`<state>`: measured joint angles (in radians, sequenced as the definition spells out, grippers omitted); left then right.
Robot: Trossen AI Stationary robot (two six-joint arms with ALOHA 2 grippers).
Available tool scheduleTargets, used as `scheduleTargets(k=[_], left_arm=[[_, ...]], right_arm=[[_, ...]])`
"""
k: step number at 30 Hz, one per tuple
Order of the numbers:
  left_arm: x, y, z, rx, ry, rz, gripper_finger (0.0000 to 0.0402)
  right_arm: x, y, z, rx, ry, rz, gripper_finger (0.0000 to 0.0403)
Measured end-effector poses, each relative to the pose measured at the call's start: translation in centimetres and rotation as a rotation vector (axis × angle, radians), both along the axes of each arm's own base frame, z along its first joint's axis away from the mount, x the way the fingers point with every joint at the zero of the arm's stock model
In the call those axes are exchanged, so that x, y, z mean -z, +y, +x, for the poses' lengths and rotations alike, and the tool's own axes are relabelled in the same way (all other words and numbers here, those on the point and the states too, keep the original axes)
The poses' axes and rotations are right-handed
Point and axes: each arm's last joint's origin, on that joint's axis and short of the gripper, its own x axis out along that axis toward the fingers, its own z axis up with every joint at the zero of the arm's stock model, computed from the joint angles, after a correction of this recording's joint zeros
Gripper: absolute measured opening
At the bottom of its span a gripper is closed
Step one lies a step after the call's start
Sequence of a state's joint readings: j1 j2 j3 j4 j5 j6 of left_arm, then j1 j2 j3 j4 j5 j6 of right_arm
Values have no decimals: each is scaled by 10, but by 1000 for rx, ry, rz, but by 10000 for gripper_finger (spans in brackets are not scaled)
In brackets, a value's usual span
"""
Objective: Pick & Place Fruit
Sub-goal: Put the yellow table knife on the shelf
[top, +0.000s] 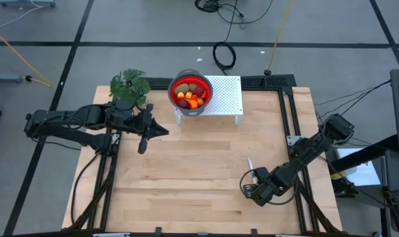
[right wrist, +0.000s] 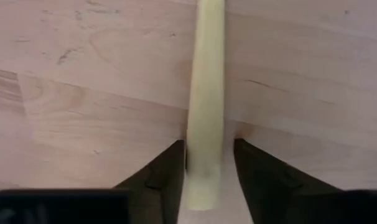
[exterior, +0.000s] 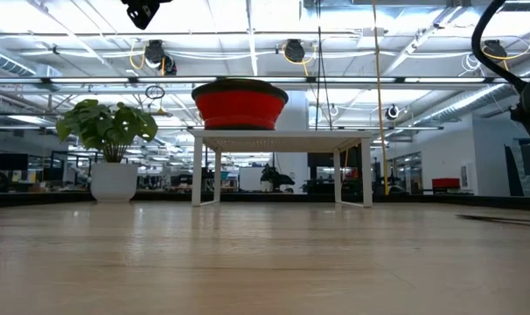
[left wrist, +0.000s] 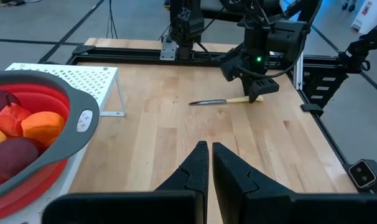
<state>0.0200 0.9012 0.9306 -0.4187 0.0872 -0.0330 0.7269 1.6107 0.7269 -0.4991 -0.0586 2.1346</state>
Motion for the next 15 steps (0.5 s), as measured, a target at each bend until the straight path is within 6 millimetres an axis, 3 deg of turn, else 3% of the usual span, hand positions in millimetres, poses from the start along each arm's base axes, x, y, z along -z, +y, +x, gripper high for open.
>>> scheduleTargets(k=[7,15], left_arm=[[0,0,0,-1,0,-1,19],[0,0,0,1,0,7,19]], right_arm=[[0,-1,-1,-10,9,-11,70],[-28,-4,0,-45,-183,-8,66]])
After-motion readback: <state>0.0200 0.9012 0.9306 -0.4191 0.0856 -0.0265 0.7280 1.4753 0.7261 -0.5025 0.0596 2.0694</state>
